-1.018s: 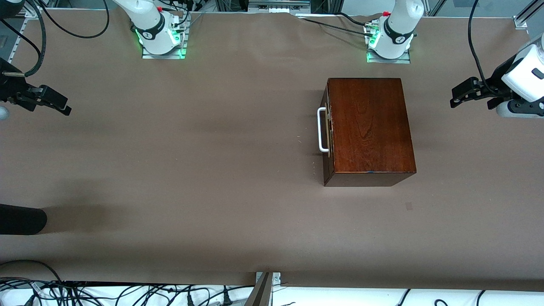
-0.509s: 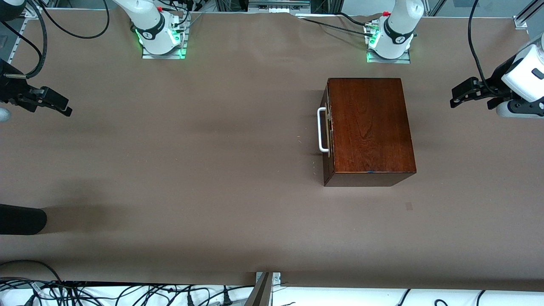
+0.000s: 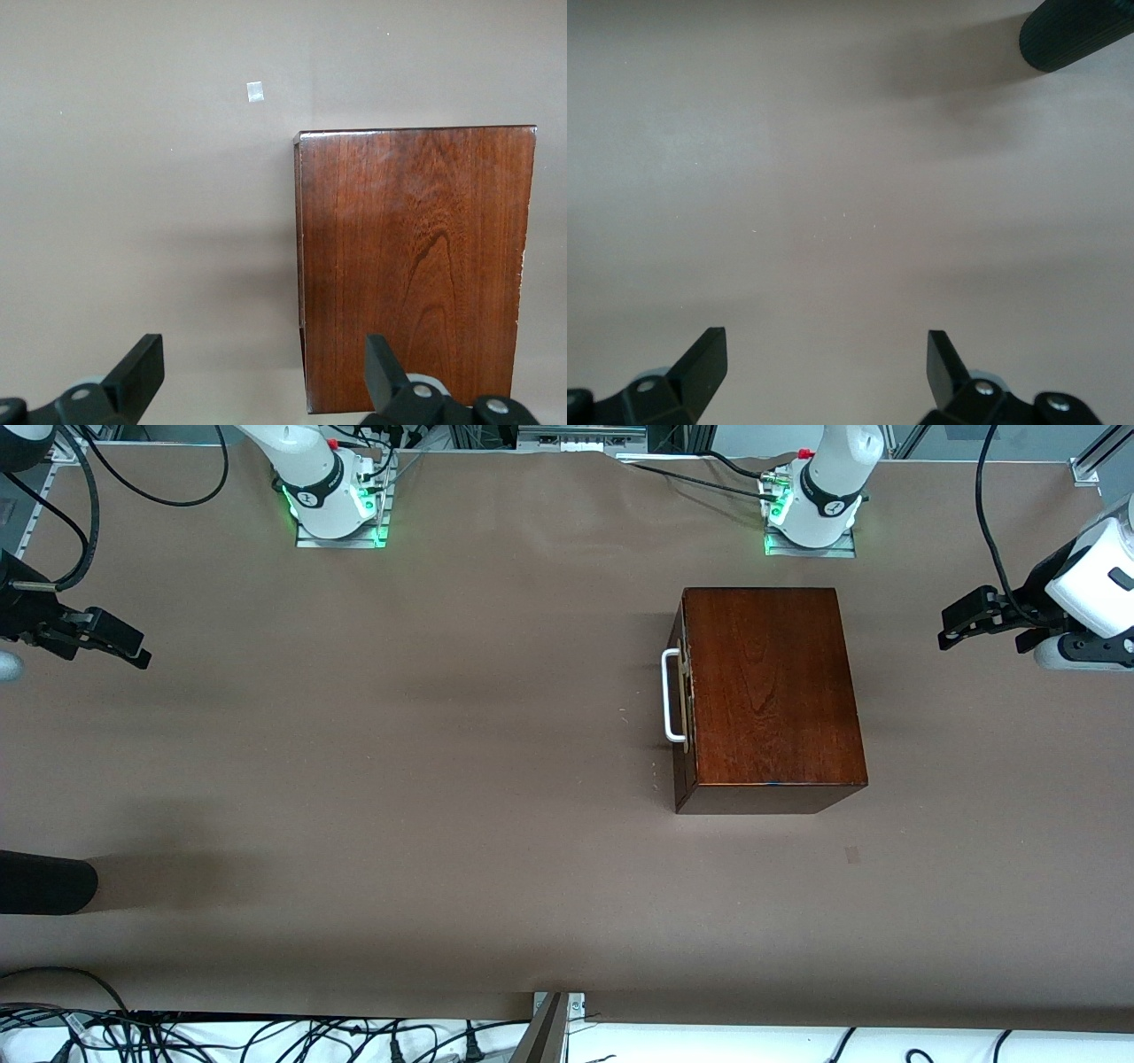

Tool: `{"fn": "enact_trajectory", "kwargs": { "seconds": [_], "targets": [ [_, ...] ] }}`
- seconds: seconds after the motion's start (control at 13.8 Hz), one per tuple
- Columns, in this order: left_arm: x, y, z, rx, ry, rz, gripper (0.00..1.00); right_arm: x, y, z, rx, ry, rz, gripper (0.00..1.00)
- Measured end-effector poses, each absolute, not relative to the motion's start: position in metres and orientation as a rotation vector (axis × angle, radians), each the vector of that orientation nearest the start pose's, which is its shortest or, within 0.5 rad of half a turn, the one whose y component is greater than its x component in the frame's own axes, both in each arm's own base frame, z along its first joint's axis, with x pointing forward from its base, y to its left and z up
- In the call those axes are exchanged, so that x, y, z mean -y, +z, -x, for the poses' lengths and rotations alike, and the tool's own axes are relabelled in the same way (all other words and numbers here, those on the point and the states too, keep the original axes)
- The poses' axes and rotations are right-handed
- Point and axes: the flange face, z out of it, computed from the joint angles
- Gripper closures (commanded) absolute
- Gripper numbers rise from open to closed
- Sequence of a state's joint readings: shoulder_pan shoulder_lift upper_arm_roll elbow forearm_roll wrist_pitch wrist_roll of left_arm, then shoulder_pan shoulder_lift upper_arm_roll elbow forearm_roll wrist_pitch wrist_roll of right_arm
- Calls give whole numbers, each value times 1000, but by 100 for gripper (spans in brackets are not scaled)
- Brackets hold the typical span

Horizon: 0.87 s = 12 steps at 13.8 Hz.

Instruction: Open drawer, take yellow block, close drawer

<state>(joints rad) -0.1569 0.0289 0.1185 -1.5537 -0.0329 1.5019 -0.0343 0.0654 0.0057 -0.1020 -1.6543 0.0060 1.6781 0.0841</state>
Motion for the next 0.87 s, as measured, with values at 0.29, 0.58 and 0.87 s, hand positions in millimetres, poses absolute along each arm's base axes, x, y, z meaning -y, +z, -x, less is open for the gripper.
{"fn": "enact_trajectory", "kwargs": {
  "seconds": [0.29,0.58,0.87],
  "targets": [
    [27,611,-555,-6,129,3165,0,20,591,-564,-190,-29,3130,0],
    [51,607,-555,-33,140,3162,0,20,592,-564,-191,-32,3130,0],
    [125,596,-549,-54,171,3149,0,21,593,-564,-193,-35,3130,0]
  ]
}}
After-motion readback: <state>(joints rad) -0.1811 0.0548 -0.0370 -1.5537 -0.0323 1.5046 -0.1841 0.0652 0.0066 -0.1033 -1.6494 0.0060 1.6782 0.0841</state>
